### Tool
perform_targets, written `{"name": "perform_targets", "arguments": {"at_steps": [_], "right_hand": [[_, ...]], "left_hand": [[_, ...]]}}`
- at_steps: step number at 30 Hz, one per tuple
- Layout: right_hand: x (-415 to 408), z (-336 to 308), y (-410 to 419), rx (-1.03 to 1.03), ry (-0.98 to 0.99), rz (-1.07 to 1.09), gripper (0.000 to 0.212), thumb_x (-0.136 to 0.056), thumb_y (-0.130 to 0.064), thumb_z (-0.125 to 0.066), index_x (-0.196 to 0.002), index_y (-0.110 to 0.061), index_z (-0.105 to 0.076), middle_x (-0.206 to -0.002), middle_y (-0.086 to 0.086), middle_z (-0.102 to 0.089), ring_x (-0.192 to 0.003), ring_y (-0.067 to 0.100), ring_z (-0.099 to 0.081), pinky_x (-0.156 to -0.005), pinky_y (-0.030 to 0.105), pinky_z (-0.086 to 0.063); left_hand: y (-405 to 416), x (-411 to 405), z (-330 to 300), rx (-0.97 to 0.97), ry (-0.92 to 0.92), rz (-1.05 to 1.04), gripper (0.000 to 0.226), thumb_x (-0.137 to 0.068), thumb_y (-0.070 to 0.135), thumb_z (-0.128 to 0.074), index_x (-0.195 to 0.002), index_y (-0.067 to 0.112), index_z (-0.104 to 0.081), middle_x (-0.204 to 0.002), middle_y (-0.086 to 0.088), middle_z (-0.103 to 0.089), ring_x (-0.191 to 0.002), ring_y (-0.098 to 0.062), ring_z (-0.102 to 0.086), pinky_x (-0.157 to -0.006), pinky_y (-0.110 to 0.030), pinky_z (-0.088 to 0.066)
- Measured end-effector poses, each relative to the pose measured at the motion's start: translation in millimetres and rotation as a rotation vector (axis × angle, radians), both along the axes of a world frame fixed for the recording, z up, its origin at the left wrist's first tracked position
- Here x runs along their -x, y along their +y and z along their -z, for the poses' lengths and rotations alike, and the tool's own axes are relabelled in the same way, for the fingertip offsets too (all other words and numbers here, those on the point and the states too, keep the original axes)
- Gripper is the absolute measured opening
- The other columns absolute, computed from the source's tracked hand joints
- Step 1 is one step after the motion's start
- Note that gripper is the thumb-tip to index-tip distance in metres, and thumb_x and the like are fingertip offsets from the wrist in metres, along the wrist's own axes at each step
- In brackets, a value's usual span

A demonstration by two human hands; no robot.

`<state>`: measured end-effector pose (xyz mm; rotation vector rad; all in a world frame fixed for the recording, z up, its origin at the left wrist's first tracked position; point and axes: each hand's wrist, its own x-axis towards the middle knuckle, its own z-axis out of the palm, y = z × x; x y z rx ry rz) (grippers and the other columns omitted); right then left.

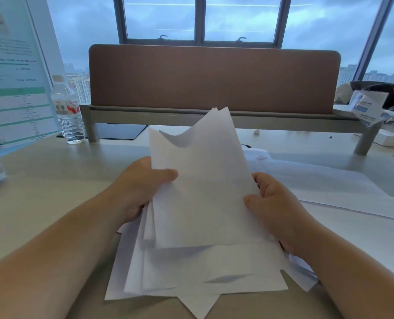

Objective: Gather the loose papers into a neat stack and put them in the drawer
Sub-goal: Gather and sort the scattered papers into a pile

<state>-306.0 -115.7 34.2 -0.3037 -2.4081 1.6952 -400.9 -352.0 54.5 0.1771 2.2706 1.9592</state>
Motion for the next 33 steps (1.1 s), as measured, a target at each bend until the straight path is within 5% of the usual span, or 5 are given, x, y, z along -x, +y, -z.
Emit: {"name": "perform_targets", "arguments": {"at_steps": [11, 19, 26, 29, 33], "right_hand": [[-7, -12, 7, 0.293, 0.002, 0.002, 0.022, -0.093, -0.01, -0.07, -0.113, -0.019, -0.073, -0.099, 0.013, -0.08, -0.089, 0.04, -0.076, -0.08, 0.061, -0.062], [-5, -18, 15, 0.322, 0.126, 0.267, 0.025, -0.093, -0.006, -0.061, -0.092, -0.028, -0.073, -0.096, 0.009, -0.077, -0.082, 0.034, -0.07, -0.075, 0.049, -0.062], [-1, -21, 25, 0.63, 0.216, 0.369, 0.023, -0.097, -0.006, -0.059, -0.095, -0.028, -0.065, -0.107, 0.005, -0.07, -0.096, 0.03, -0.065, -0.086, 0.045, -0.057], [2, -19, 24, 0.72, 0.221, 0.306, 0.035, -0.091, 0.005, -0.059, -0.107, -0.025, -0.069, -0.112, 0.008, -0.076, -0.102, 0.034, -0.07, -0.089, 0.05, -0.059], [2, -17, 19, 0.721, 0.188, 0.181, 0.041, -0.088, 0.002, -0.061, -0.123, -0.018, -0.067, -0.104, 0.007, -0.079, -0.088, 0.027, -0.074, -0.072, 0.039, -0.061]], "left_hand": [[-5, 13, -2, -0.366, 0.153, -0.176, 0.018, -0.101, 0.017, -0.066, -0.116, 0.025, -0.072, -0.111, -0.002, -0.081, -0.103, -0.028, -0.077, -0.085, -0.047, -0.063], [-1, -2, -9, 0.134, 0.052, 0.044, 0.037, -0.107, 0.042, -0.045, -0.107, 0.017, -0.072, -0.102, -0.001, -0.078, -0.089, -0.025, -0.071, -0.084, -0.04, -0.052], [-11, -5, -2, 1.168, 0.226, 0.032, 0.061, -0.083, 0.079, -0.057, -0.118, 0.029, -0.055, -0.113, 0.008, -0.058, -0.107, -0.021, -0.06, -0.091, -0.036, -0.05], [-4, -8, -4, 1.048, 0.225, 0.006, 0.045, -0.094, 0.064, -0.054, -0.11, 0.022, -0.059, -0.114, 0.002, -0.065, -0.104, -0.025, -0.063, -0.089, -0.038, -0.05], [5, -12, -14, 0.261, 0.046, -0.052, 0.04, -0.105, 0.037, -0.039, -0.097, 0.011, -0.068, -0.112, -0.016, -0.077, -0.084, -0.025, -0.067, -0.081, -0.039, -0.048]]}}
